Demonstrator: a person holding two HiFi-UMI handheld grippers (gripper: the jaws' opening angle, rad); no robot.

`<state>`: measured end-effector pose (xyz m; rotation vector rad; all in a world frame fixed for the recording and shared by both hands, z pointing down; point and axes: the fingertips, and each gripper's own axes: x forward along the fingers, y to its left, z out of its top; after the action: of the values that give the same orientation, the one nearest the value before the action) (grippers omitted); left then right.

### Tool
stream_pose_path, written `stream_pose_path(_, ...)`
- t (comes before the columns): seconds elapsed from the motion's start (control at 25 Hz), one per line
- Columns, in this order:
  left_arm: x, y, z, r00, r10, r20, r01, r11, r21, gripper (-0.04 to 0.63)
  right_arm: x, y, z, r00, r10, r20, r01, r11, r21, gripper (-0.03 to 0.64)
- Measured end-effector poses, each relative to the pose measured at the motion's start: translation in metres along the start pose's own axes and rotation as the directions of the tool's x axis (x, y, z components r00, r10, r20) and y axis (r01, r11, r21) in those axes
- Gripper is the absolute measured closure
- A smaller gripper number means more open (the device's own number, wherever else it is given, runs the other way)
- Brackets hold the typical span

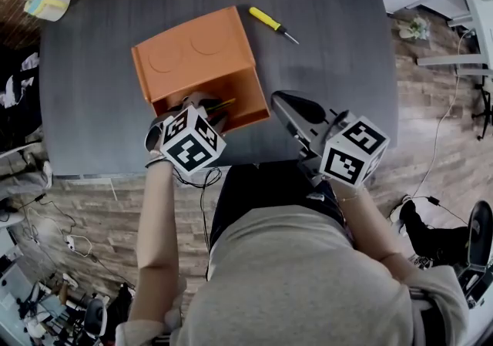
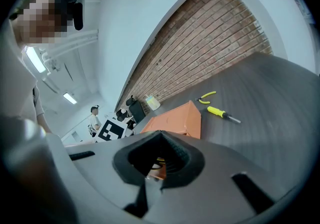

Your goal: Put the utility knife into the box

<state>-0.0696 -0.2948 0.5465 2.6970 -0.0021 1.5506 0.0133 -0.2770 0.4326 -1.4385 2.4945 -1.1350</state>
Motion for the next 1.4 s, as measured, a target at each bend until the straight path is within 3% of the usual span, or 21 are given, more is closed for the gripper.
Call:
stream_pose_path(0.16, -0.013, 0.003, 0.014, 0.998, 0.031, 0.060, -0.031, 1.000, -0.001, 0.488, -0.002, 0.007, 0.004, 1.000, 0.013, 0.006, -0.013, 1.000, -0.018, 0.611)
stream_pose_path(0.32, -0.042, 0.007, 0.029, 0.983, 0.113, 0.144, -0.113, 0.994, -0.010, 0.488, -0.001, 0.020, 0.006, 0.999, 0.041, 0.004, -0.041, 0.997, -0.062, 0.611)
stream_pose_path(0.52, -0.098, 0.003, 0.054, 0.923, 0.204, 0.325, -0.176, 0.978, -0.113, 0.489, -0.002, 0.042, 0.012, 0.996, 0.091, 0.018, -0.089, 0.991, -0.103, 0.611)
stream_pose_path(0.68, -0.140, -0.004, 0.066, 0.848, 0.287, 0.446, -0.203, 0.952, -0.227, 0.489, -0.006, 0.059, 0.015, 0.992, 0.127, 0.015, -0.123, 0.981, -0.149, 0.611)
stream_pose_path(0.92, -0.186, -0.021, 0.054, 0.739, 0.434, 0.515, -0.257, 0.889, -0.380, 0.495, -0.009, 0.087, 0.019, 0.984, 0.174, 0.020, -0.166, 0.964, -0.207, 0.611)
stream_pose_path(1.0, -0.201, -0.026, 0.047, 0.687, 0.492, 0.535, -0.254, 0.852, -0.458, 0.511, -0.010, 0.099, 0.017, 0.980, 0.196, 0.012, -0.189, 0.955, -0.229, 0.611)
stream_pose_path(1.12, -0.225, -0.038, 0.038, 0.586, 0.578, 0.568, -0.213, 0.786, -0.580, 0.535, -0.015, 0.114, 0.013, 0.975, 0.221, -0.001, -0.213, 0.941, -0.262, 0.610)
stream_pose_path(1.2, -0.240, -0.050, 0.031, 0.525, 0.614, 0.590, -0.173, 0.755, -0.632, 0.541, -0.018, 0.124, 0.008, 0.973, 0.232, -0.008, -0.225, 0.934, -0.276, 0.611)
stream_pose_path(1.32, -0.258, -0.070, 0.018, 0.457, 0.657, 0.600, -0.141, 0.719, -0.680, 0.551, -0.021, 0.141, -0.005, 0.968, 0.251, -0.022, -0.246, 0.926, -0.287, 0.611)
stream_pose_path(1.4, -0.269, -0.083, 0.008, 0.403, 0.702, 0.587, -0.143, 0.682, -0.717, 0.560, -0.023, 0.152, -0.015, 0.963, 0.266, -0.037, -0.264, 0.919, -0.294, 0.611)
